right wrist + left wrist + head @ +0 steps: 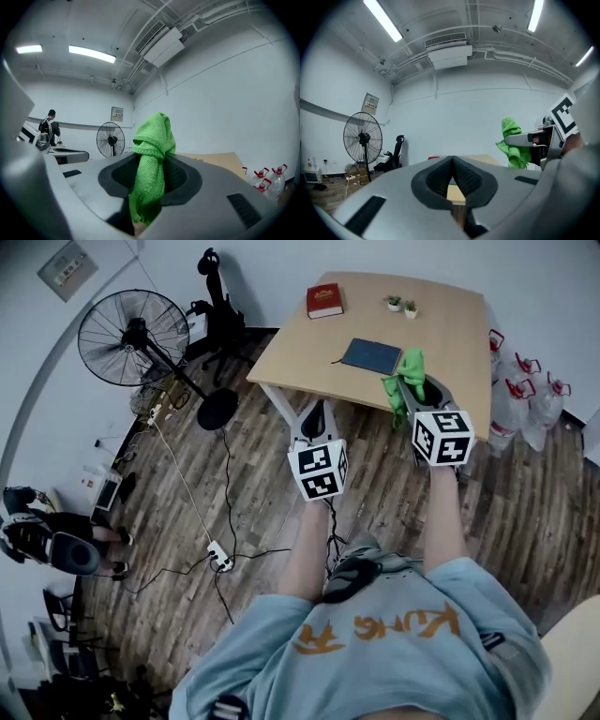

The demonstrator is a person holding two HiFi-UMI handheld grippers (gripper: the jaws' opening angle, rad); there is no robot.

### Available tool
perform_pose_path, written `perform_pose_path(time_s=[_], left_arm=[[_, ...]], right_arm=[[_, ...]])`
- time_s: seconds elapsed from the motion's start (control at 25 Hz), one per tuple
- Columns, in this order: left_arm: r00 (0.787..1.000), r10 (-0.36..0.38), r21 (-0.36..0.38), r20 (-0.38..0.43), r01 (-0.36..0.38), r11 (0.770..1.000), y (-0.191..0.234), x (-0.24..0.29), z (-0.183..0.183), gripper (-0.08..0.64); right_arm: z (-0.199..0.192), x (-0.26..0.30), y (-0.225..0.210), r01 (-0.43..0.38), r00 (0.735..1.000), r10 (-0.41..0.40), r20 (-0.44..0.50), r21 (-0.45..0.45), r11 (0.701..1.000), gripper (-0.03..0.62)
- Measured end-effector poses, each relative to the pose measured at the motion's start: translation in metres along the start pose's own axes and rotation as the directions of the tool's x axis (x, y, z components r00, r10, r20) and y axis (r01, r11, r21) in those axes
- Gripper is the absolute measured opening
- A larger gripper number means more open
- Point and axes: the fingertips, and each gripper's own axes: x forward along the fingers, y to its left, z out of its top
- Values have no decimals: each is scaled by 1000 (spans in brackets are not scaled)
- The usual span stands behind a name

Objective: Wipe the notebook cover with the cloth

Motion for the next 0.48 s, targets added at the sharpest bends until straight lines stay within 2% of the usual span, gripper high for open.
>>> perform_pose_path(time_s=[0.2, 0.48], left_arm=[[1000, 2, -6, -13, -2, 1000, 5, 4, -5, 15], [1000, -17, -20, -20, 17, 1000, 3, 14, -6, 17]], right_arm=[[-6, 10, 5, -17, 1000, 18, -20, 11, 1000, 121], [-3, 10, -13, 26, 1000, -26, -17, 33, 999, 123]])
